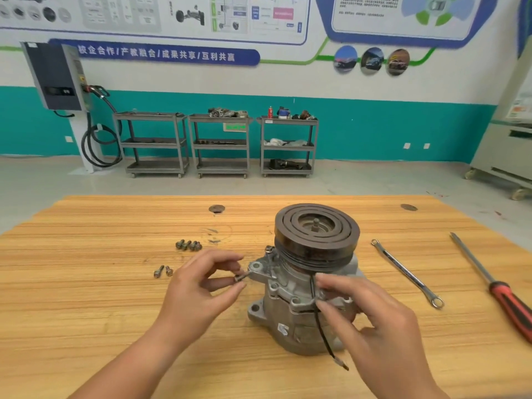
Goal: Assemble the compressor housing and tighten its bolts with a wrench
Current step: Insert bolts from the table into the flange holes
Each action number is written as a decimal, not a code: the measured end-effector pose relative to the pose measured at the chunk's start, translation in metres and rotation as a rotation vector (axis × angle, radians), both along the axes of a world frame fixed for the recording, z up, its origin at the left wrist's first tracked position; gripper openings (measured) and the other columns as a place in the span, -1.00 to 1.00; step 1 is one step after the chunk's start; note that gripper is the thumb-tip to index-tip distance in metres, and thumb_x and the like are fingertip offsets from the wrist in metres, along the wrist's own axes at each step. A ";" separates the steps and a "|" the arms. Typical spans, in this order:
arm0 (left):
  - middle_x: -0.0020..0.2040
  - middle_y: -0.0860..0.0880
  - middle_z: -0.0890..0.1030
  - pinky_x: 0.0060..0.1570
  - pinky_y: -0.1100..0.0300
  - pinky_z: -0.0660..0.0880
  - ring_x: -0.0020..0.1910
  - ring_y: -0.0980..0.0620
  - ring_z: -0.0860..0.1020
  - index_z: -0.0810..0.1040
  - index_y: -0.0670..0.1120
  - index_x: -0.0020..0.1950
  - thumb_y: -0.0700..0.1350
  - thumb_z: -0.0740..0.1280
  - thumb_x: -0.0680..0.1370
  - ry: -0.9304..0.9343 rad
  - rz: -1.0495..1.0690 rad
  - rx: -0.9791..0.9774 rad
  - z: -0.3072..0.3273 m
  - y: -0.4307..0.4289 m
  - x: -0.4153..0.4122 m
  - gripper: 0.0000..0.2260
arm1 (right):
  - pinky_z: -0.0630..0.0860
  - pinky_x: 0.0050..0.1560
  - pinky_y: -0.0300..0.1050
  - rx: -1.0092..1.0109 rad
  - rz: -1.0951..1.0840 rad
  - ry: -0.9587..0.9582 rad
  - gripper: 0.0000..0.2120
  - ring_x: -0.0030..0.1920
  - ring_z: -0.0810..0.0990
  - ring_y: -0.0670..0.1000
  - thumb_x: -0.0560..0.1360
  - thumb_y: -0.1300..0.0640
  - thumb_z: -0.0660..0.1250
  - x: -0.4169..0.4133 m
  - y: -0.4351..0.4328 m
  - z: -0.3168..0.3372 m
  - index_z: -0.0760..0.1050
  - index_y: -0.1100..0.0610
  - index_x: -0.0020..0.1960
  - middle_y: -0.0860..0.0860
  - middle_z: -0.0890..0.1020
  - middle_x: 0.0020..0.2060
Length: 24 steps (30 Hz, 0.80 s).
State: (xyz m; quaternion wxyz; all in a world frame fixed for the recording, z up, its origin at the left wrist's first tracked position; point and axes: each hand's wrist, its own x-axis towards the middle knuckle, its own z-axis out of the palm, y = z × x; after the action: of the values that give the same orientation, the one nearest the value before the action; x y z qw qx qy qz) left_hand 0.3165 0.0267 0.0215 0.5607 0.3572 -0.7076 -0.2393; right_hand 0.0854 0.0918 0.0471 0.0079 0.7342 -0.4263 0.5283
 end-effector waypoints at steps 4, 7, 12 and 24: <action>-0.09 0.14 0.63 -0.07 0.37 0.56 -0.06 0.21 0.60 0.64 0.02 0.08 -0.42 0.49 0.35 -0.403 -0.070 -0.241 0.028 0.006 -0.017 -0.56 | 0.41 -0.13 -0.54 -0.024 0.022 0.081 -0.84 -0.13 0.53 -0.35 0.32 0.23 0.46 0.001 -0.014 -0.002 0.63 0.11 -0.10 -0.15 0.65 -0.15; -0.16 0.02 0.67 -0.09 0.39 0.51 -0.15 0.20 0.57 0.66 -0.16 0.03 -0.41 0.52 0.31 -0.709 -0.079 -0.383 0.045 0.003 -0.021 -0.66 | 0.52 -0.09 -0.35 -0.028 0.034 0.145 -0.82 -0.09 0.61 -0.21 0.30 0.31 0.52 0.005 -0.020 -0.002 0.65 0.15 -0.12 -0.09 0.68 -0.15; -0.09 -0.01 0.68 -0.05 0.31 0.51 -0.10 0.06 0.63 0.63 -0.16 0.13 -0.35 0.43 0.42 -0.903 -0.174 -0.359 0.065 -0.002 -0.020 -0.70 | 0.55 -0.16 -0.26 -0.025 -0.045 0.237 -0.88 -0.13 0.63 -0.19 0.34 0.15 0.44 0.007 -0.020 0.004 0.67 0.05 -0.13 -0.18 0.68 -0.16; -0.04 0.25 0.49 0.03 0.45 0.45 0.00 0.35 0.50 0.51 0.06 0.04 -0.27 0.40 0.51 -0.783 -0.306 -0.057 0.065 -0.014 -0.024 -0.75 | 0.56 -0.24 -0.27 -0.054 -0.051 0.245 -0.88 -0.16 0.63 -0.21 0.32 0.12 0.43 0.011 -0.020 0.006 0.67 0.02 -0.15 -0.21 0.68 -0.18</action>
State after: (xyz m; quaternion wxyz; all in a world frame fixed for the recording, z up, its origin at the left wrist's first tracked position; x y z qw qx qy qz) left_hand 0.2929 0.0126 0.0869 0.2171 0.2965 -0.9185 -0.1463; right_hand 0.0959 0.0723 0.0529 0.0928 0.7817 -0.4262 0.4457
